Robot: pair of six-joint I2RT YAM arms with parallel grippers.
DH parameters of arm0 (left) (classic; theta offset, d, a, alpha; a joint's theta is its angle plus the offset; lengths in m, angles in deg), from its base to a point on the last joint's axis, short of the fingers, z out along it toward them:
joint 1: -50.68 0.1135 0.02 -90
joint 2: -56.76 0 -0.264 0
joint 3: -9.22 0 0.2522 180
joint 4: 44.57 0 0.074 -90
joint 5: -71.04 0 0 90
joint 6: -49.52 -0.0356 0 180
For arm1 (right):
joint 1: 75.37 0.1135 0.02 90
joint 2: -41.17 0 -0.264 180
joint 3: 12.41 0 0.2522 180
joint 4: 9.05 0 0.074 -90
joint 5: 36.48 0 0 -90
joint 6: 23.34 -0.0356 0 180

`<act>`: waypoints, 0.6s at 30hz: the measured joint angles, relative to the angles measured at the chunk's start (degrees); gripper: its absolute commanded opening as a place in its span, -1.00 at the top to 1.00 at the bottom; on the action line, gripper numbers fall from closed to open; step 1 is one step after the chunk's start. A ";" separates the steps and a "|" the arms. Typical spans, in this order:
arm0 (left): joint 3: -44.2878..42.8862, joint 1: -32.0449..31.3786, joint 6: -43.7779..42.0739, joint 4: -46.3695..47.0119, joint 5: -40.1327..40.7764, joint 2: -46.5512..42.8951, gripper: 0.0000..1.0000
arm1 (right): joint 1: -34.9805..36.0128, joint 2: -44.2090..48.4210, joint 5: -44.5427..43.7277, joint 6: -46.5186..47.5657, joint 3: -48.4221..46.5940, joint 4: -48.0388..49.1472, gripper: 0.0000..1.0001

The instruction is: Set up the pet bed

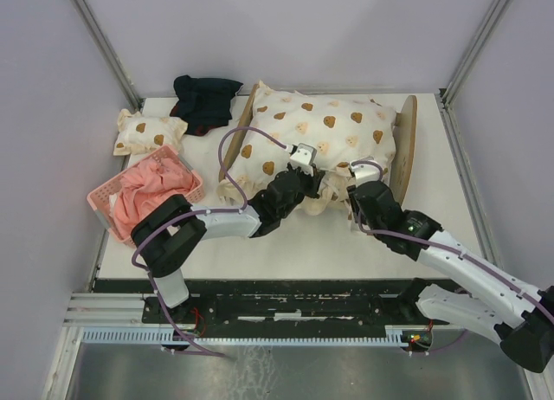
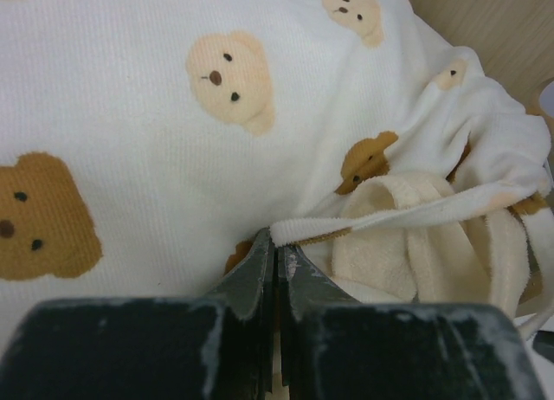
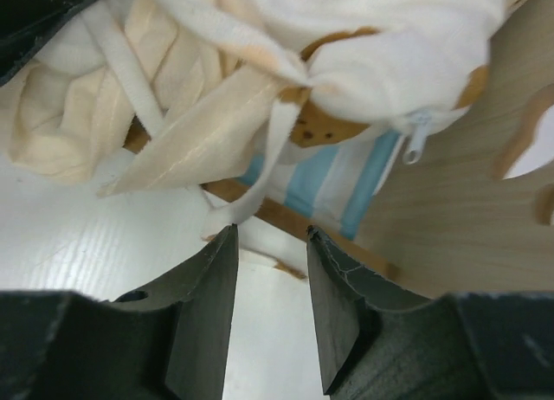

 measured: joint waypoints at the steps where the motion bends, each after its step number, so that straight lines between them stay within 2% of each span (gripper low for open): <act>1: 0.04 -0.02 0.07 0.00 -0.02 0.00 0.95 | 0.00 0.33 0.76 -1.66 1.46 0.98 0.09; 9: 0.26 0.00 0.20 0.02 -0.22 0.00 0.95 | 0.09 1.01 5.75 -10.88 12.24 12.07 0.09; 15: 0.26 0.00 0.63 0.02 -0.76 0.00 0.95 | 0.79 0.42 5.81 -15.39 15.96 18.23 0.12; 18: 0.26 0.00 0.79 0.02 -0.94 0.00 0.95 | 1.07 -0.83 4.35 -16.59 16.46 20.02 0.28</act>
